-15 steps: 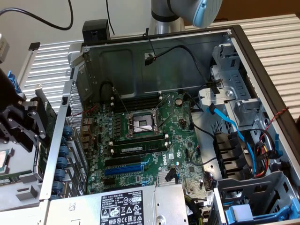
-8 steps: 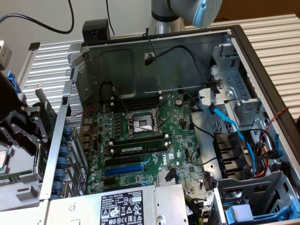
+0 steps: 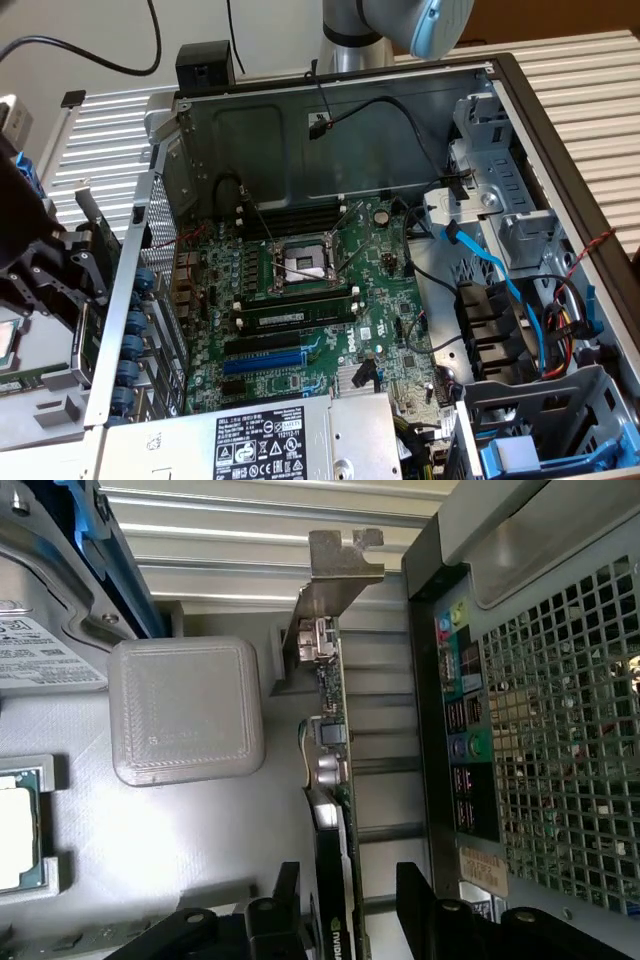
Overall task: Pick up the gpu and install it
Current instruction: 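Pick up the gpu and move the gpu toward the slot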
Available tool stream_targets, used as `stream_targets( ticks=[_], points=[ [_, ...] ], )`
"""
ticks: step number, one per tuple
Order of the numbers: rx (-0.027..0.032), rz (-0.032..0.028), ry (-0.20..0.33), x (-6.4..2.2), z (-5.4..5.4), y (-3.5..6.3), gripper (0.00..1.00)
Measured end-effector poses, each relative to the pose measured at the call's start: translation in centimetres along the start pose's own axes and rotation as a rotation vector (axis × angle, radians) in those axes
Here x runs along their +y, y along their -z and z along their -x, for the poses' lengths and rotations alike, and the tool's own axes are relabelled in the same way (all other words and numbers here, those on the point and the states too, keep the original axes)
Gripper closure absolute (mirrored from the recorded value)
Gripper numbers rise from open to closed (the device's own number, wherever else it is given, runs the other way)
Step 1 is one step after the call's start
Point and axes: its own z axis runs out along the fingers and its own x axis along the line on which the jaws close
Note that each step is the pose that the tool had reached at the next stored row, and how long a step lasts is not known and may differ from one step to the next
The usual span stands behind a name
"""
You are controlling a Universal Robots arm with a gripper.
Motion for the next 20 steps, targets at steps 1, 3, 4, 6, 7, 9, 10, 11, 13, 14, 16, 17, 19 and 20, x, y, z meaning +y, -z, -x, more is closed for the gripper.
stream_targets(
  ticks=[1,3,4,6,7,9,10,11,13,14,16,17,19,20],
  points=[
    [0.0000,0.0015,0.000,0.13,-0.04,-0.16,0.49],
    [-0.0001,0.0043,-0.001,0.21,-0.10,-0.41,0.49],
    [-0.0004,0.0056,-0.001,0.26,-0.13,-0.54,0.49],
    [-0.0003,0.0087,-0.002,0.38,-0.20,-0.82,0.49],
    [-0.0003,0.0090,-0.002,0.41,-0.20,-0.86,0.49],
    [-0.0002,0.0091,-0.002,0.41,-0.21,-0.86,0.49],
    [-0.0003,0.0092,-0.002,0.41,-0.21,-0.86,0.49],
    [-0.0003,0.0092,-0.002,0.42,-0.21,-0.87,0.49],
    [-0.0004,0.0092,-0.002,0.42,-0.21,-0.87,0.49],
    [-0.0004,0.0092,-0.002,0.42,-0.21,-0.87,0.49],
    [-0.0004,0.0092,-0.002,0.42,-0.21,-0.87,0.49],
    [-0.0004,0.0092,-0.002,0.42,-0.21,-0.87,0.49],
    [-0.0004,0.0092,-0.002,0.42,-0.21,-0.87,0.58],
    [-0.0001,0.0092,-0.002,0.42,-0.22,-0.86,0.58]
  ],
)
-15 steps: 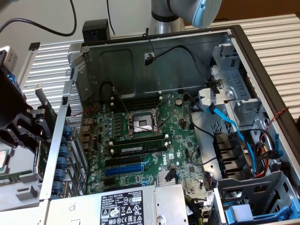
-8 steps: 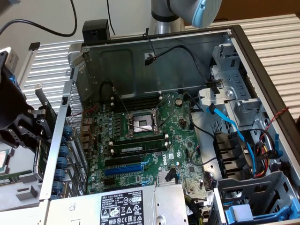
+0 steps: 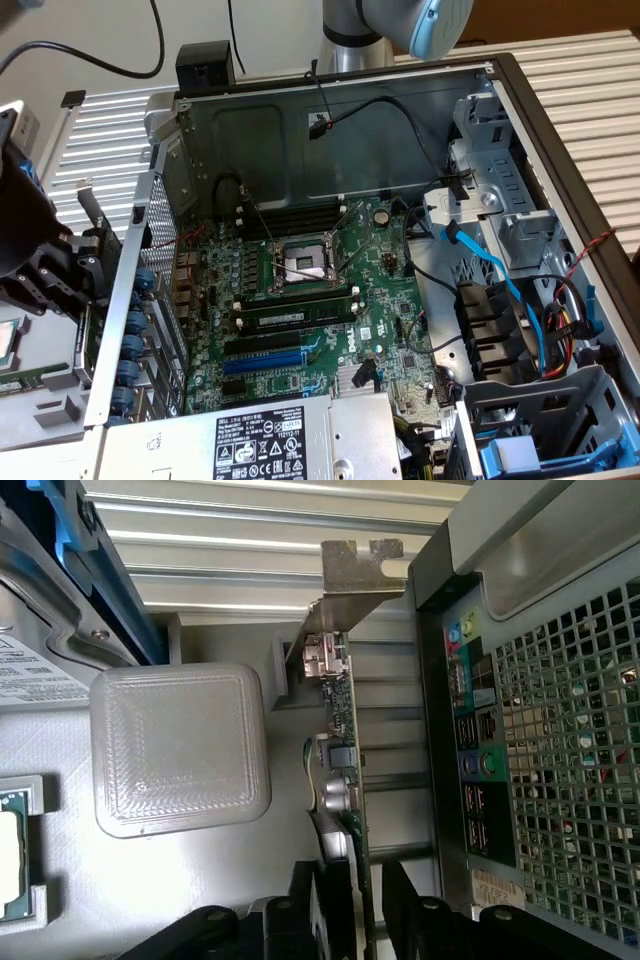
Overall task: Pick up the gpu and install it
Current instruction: 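Pick up the gpu and move the gpu toward the slot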
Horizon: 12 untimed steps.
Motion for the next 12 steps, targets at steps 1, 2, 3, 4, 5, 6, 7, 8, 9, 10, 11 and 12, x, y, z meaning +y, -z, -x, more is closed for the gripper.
stream_targets(
  ticks=[1,2,3,4,5,6,7,8,9,10,11,12],
  points=[
    [-0.0004,0.0000,0.000,0.00,0.00,-0.01,0.64],
    [-0.0003,-0.0001,0.000,0.00,0.00,0.00,0.69],
    [-0.0004,0.0000,0.000,0.00,0.00,-0.01,0.69],
    [-0.0003,0.0000,0.000,0.00,0.00,0.00,0.71],
    [-0.0003,0.0000,0.000,0.00,0.00,0.00,0.71],
    [-0.0003,0.0000,0.000,0.00,0.00,-0.01,0.71],
    [-0.0002,0.0000,0.000,0.00,0.00,-0.01,0.71],
    [-0.0002,0.0001,0.000,0.00,0.00,-0.01,0.71],
    [-0.0003,0.0008,0.000,0.00,0.00,-0.02,0.71],
    [-0.0003,0.0021,-0.001,0.00,0.00,-0.02,0.71],
    [-0.0004,0.0050,-0.001,0.00,0.01,0.04,0.71],
    [-0.0002,0.0098,-0.002,-0.03,0.05,0.18,0.71]
  ],
)
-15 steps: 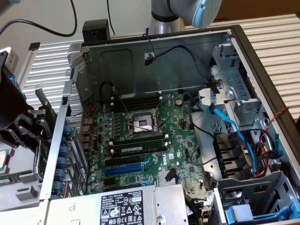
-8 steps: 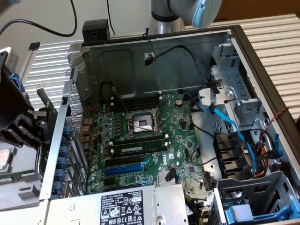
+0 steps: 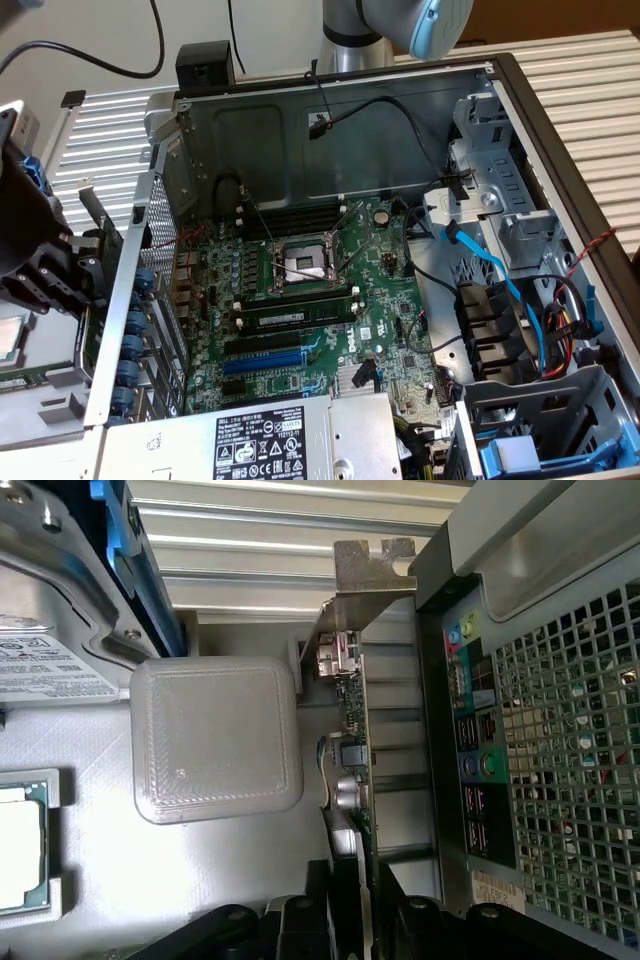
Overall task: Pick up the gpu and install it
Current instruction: 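Pick up the gpu and move the gpu toward the slot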
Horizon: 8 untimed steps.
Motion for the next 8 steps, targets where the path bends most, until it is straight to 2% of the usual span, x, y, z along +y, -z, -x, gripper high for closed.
stream_targets(
  ticks=[3,8],
  points=[
    [0.0006,0.0088,-0.002,-0.08,0.1,0.63,0.71],
    [0.0010,0.0160,-0.004,-0.30,0.5,2.06,0.71]
  ],
)
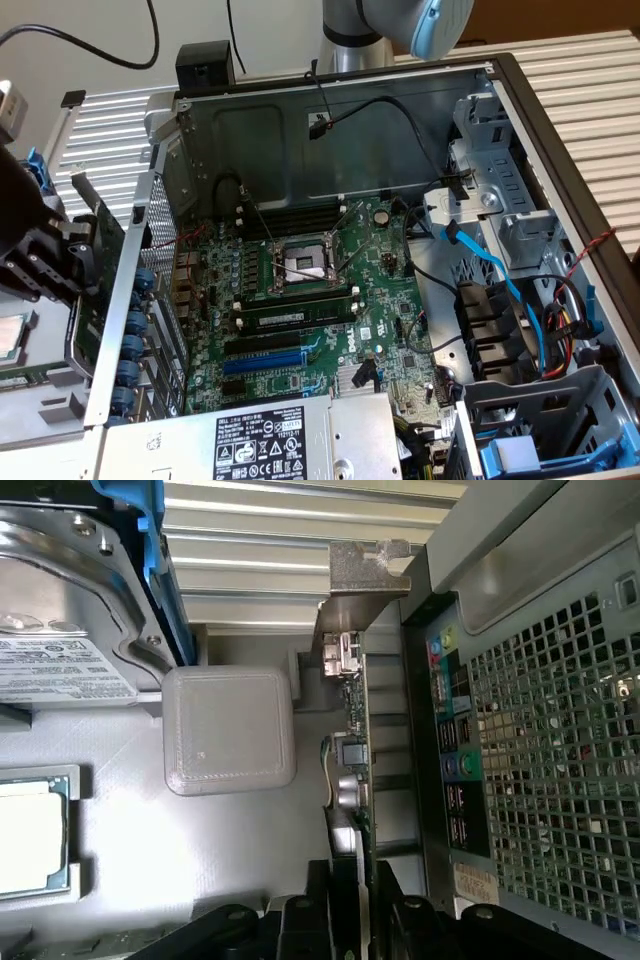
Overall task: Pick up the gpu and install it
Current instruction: 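Pick up the gpu and move the gpu toward the slot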
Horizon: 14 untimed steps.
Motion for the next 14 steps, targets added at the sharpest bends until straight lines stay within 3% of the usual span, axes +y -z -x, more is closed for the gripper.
stream_targets(
  ticks=[6,11,14],
  points=[
    [0.0001,0.0038,-0.001,-0.30,0.5,2.11,0.71],
    [0.0010,0.0192,-0.004,-0.66,0.7,3.14,0.71],
    [0.0011,0.0243,-0.005,-0.72,0.9,3.93,0.71]
  ],
)
